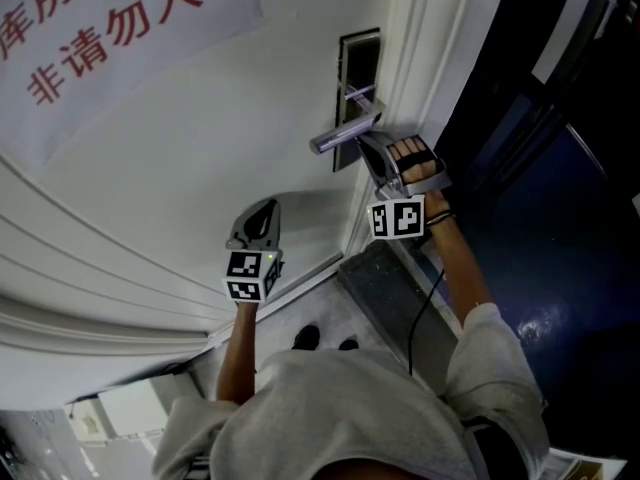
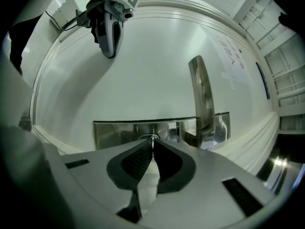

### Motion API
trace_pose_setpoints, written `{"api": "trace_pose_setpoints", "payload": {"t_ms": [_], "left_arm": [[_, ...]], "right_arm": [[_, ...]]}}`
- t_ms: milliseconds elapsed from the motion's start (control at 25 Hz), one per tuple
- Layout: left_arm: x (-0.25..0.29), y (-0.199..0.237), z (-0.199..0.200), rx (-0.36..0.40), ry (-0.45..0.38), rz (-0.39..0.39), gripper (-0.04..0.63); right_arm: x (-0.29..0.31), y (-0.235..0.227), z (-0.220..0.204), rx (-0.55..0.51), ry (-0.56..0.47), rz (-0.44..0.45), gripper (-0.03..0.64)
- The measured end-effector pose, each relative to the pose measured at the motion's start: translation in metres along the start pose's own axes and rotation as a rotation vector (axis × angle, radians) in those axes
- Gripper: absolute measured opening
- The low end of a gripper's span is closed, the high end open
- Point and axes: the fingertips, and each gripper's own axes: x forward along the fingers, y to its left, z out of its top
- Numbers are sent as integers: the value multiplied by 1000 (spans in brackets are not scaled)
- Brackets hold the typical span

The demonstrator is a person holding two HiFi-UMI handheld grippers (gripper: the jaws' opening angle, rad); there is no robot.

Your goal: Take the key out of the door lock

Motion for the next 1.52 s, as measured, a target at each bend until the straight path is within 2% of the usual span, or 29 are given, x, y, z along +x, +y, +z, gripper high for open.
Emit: {"api": "trace_pose_setpoints", "payload": {"t_ms": [200, 760, 1200, 1520], "left_arm": [[1, -2, -1, -1, 0, -6, 17], [2, -10, -1, -2, 1, -19, 17], [-8, 1, 2, 4, 2, 9, 16], [0, -11, 6, 11, -7, -29, 17]], "right_arm": [[1, -1, -1, -17, 8, -9, 32], [-1, -2, -2, 19, 27, -11, 29], [-5, -2, -2, 14, 19, -5, 29], [-27, -2, -3, 19, 17, -16, 29]]}}
